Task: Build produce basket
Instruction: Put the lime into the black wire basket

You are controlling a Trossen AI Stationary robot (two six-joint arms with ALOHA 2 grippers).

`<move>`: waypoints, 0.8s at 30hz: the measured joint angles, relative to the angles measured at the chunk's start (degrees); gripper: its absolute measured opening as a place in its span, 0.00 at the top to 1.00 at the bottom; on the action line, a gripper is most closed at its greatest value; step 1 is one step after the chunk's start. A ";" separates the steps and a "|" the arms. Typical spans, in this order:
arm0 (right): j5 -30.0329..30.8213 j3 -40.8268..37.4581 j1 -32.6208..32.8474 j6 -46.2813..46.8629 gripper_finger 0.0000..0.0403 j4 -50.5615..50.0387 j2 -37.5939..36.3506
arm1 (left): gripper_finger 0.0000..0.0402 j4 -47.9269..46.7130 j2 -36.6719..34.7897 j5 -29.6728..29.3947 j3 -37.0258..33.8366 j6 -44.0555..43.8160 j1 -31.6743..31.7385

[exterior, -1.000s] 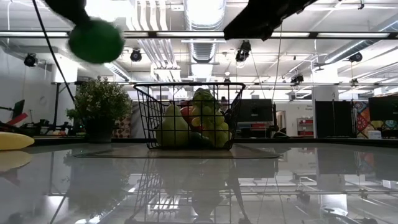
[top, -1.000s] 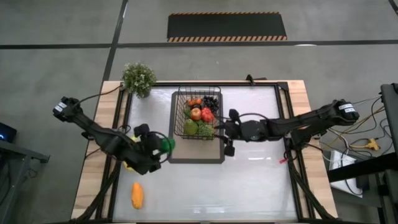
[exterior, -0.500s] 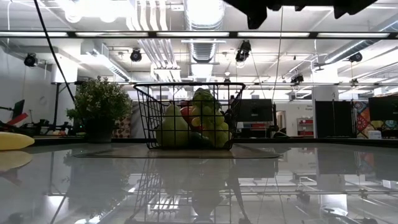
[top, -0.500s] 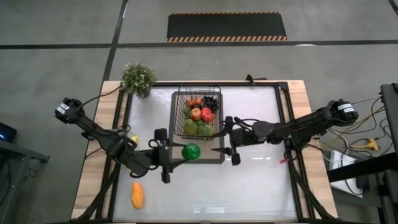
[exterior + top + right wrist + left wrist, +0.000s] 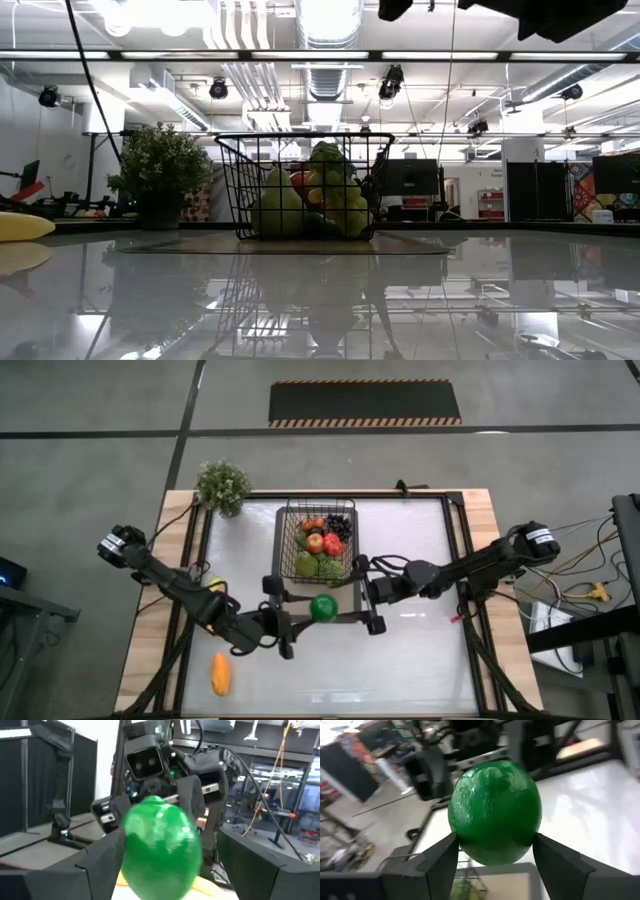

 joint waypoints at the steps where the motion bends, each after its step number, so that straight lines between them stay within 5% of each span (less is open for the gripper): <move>1: 0.13 0.03 -0.01 0.28 0.26 0.05 0.05 | 0.43 0.62 0.13 -0.90 -0.25 -0.02 0.12; 11: 2.41 0.03 -0.17 0.90 0.27 -2.52 0.21 | 0.43 13.89 -0.31 -1.89 -6.47 0.30 2.15; 24: 4.19 0.03 -0.30 0.91 0.37 -3.46 0.10 | 0.43 15.47 0.13 -1.58 -6.90 0.02 4.03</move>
